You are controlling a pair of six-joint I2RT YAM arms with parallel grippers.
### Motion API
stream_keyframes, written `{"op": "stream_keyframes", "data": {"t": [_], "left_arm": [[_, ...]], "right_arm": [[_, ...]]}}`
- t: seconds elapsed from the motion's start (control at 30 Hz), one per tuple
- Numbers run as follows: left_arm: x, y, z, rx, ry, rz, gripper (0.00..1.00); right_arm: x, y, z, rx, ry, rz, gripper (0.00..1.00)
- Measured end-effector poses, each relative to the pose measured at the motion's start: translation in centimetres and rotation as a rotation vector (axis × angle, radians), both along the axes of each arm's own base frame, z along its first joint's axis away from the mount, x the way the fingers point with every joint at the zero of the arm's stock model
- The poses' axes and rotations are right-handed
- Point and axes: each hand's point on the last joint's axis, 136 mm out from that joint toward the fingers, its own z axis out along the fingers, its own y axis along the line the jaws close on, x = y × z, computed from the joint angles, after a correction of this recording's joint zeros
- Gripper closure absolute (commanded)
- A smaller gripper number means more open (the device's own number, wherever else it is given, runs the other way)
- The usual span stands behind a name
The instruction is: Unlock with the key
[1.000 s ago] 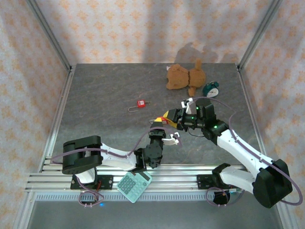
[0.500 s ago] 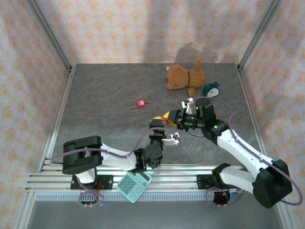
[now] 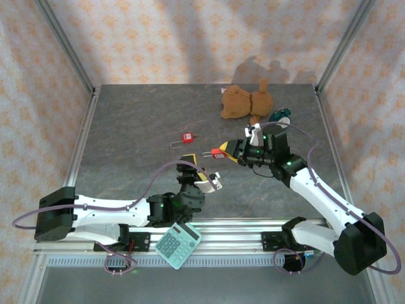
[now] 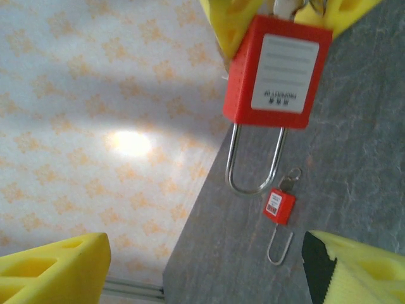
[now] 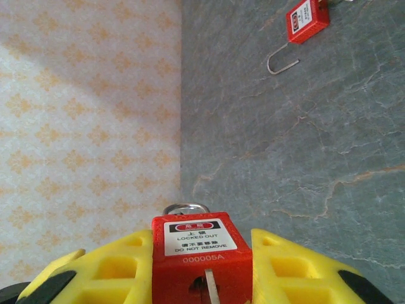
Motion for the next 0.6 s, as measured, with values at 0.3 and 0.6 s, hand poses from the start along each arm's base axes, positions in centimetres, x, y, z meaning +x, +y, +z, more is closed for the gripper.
{"op": "stream_keyframes", "data": {"t": [0.3, 0.6], "left_arm": [[0.4, 3.0, 0.4, -0.104, 0.062, 0.041, 0.2], [2.5, 6.0, 1.7, -0.395, 0.153, 0.043, 0.2]], "right_arm": [[0.1, 0.0, -0.7, -0.026, 0.001, 0.009, 0.71], [0.2, 0.0, -0.8, -0.037, -0.012, 0.017, 0.71]]}}
